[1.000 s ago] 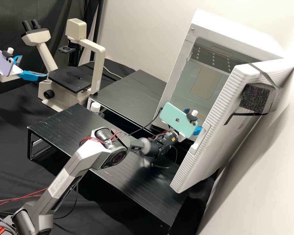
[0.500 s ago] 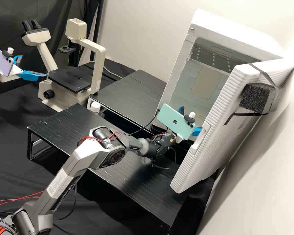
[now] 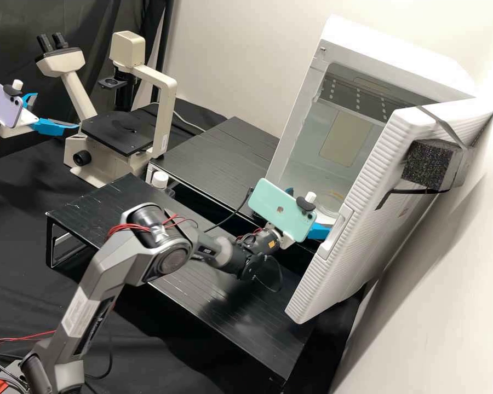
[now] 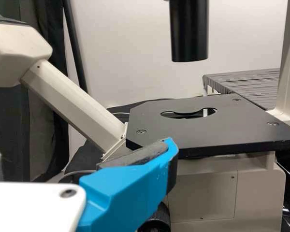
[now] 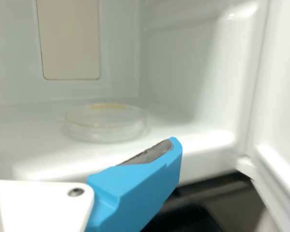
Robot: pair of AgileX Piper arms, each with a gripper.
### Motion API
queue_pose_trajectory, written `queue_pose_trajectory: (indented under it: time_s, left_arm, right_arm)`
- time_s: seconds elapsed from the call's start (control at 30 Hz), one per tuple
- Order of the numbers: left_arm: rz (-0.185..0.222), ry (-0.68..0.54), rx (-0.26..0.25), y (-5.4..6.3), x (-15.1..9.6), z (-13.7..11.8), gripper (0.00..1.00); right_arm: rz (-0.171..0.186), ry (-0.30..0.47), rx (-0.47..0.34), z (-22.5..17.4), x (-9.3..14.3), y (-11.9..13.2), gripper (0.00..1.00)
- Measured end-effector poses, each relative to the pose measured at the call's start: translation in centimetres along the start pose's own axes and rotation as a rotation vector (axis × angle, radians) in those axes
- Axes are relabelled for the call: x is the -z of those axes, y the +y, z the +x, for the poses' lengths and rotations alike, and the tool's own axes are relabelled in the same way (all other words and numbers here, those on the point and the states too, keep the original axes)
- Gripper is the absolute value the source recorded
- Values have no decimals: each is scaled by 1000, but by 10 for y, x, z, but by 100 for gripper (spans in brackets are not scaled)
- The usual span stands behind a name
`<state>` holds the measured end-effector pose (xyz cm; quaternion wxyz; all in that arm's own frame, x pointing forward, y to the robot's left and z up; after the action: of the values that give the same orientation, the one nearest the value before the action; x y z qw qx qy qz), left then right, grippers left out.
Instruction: Return the petri dish to the incubator.
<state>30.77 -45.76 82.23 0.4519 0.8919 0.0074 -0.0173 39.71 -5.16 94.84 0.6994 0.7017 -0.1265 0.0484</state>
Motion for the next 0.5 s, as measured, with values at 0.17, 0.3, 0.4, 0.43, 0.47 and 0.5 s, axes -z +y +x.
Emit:
queue_pose_trajectory:
  time_s: [0.17,0.3,0.4,0.43,0.47,0.5]
  left_arm:
    - [0,0,0,0,0,0,100]
    - [0,0,0,0,0,0,100]
    - [0,0,0,0,0,0,100]
    - [0,0,0,0,0,0,100]
    - [0,0,0,0,0,0,100]
    - [0,0,0,0,0,0,100]
  right_arm:
    - [-14,-2,-45,-40,0,4,100]
    - [-15,29,-101,-78,3,1,100]
    - [-7,65,-132,-100,5,-2,100]
    - [-4,67,-135,-107,4,-3,100]
    - [2,64,-136,-115,4,-5,100]
    - [14,61,-130,-122,5,-7,100]
